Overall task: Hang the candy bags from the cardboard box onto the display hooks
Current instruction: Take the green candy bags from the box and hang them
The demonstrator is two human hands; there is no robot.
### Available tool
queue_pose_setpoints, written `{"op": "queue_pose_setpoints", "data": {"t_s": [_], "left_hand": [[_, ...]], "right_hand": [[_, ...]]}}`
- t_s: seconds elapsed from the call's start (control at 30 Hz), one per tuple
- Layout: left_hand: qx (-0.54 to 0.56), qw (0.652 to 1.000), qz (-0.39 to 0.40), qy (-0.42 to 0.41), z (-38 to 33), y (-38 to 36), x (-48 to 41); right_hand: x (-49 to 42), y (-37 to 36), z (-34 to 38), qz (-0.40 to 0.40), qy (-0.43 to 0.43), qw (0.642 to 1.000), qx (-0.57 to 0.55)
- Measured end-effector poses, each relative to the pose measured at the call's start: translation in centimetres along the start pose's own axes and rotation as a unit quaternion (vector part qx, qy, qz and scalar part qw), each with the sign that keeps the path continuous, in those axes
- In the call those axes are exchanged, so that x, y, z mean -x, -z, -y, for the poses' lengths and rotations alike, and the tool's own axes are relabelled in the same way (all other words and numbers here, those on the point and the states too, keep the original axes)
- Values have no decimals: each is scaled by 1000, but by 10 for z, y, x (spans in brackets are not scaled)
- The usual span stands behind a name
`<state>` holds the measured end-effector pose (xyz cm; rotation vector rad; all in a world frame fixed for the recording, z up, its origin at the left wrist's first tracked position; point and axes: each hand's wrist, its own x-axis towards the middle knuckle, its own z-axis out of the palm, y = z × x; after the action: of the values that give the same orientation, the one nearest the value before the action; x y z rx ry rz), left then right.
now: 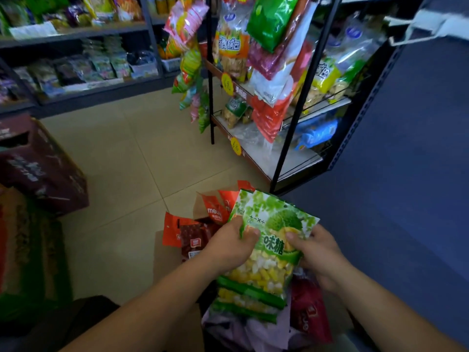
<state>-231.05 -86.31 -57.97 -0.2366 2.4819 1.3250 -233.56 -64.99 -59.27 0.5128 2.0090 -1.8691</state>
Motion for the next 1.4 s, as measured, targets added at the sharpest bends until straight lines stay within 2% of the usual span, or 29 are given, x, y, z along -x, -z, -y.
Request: {"op": "queue_pose_setpoints", "data": {"t_s": [0.07, 0.13, 0.33, 0.5, 0.57, 0.7, 0.8, 0.87, 0.97, 1.03, 1.1, 1.13, 1.2, 1.27, 1.33, 1.4], "left_hand": [[-16, 999, -18, -29, -12, -2, 6], [13, 997, -48, -51, -22, -4, 14], [175, 982, -66, -32, -43, -3, 48], [235, 968, -82, -42, -63, 8, 75], [239, 967, -65, -49, -68, 12, 79], [215, 972, -53, -80, -79, 13, 75], [220, 971, -55, -80, -77, 10, 59], [225, 971, -40, -69, -72, 9, 46], [196, 979, 0, -61, -59, 5, 20], [175, 982, 25, -66, -54, 8, 1], [210, 976, 25, -42, -52, 14, -20], [212, 977, -3, -24, -47, 18, -32], [71, 992, -104, -2, -23, 22, -62], [-55, 992, -108, 25, -1, 15, -78], [-55, 995, -60, 59, 10, 4, -90], [-29, 996, -56, 69, 8, 0, -98]], "right_hand": [[14, 12, 12, -1, 32, 999, -14], [26, 20, 21, -1, 62, 998, -12], [38, 31, 40, 47, 67, 997, 6], [57, 45, 49, 105, 118, 987, 12], [60, 50, 49, 102, 126, 987, -3], [64, 53, 57, 58, 164, 985, -14], [60, 53, 65, 15, 268, 959, 93], [47, 55, 66, 20, 308, 939, 154], [19, 53, 58, 37, 270, 939, 211], [2, 48, 54, 6, 252, 946, 206], [-12, 44, 50, -27, 245, 952, 183], [-18, 43, 49, -42, 238, 955, 171], [-28, 41, 45, -63, 223, 961, 150], [-32, 39, 41, -69, 213, 964, 143], [-32, 35, 42, -58, 219, 964, 143], [-35, 30, 45, -42, 227, 962, 150]]}}
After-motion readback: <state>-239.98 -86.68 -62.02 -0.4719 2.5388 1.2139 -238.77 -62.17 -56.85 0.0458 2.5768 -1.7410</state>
